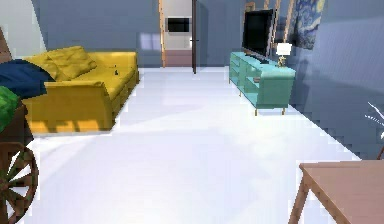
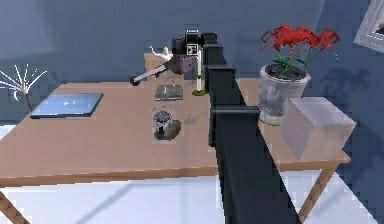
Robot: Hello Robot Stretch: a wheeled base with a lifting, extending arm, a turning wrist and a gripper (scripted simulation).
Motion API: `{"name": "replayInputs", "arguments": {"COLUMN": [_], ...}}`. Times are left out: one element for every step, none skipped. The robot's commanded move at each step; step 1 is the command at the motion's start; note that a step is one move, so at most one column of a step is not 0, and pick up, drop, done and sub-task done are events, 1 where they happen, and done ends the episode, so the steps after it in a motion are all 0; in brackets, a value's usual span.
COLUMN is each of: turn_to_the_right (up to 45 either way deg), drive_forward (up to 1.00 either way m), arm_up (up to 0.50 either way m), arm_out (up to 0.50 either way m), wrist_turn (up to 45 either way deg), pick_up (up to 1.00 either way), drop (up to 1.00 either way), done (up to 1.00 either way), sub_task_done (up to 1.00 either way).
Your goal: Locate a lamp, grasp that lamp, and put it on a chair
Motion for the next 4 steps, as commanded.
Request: {"name": "replayInputs", "arguments": {"turn_to_the_right": [0.0, 0.0, 0.0, 0.0], "drive_forward": [0.0, 0.0, 0.0, 0.0], "arm_up": [0.0, -0.3, 0.0, 0.1], "arm_out": [0.0, 0.0, 0.0, 0.0], "wrist_turn": [15.0, 0.0, 0.0, 0.0], "pick_up": [0.0, 0.0, 1.0, 0.0], "drop": [0.0, 0.0, 0.0, 0.0], "done": [0.0, 0.0, 0.0, 0.0], "sub_task_done": [0.0, 0.0, 0.0, 0.0]}}
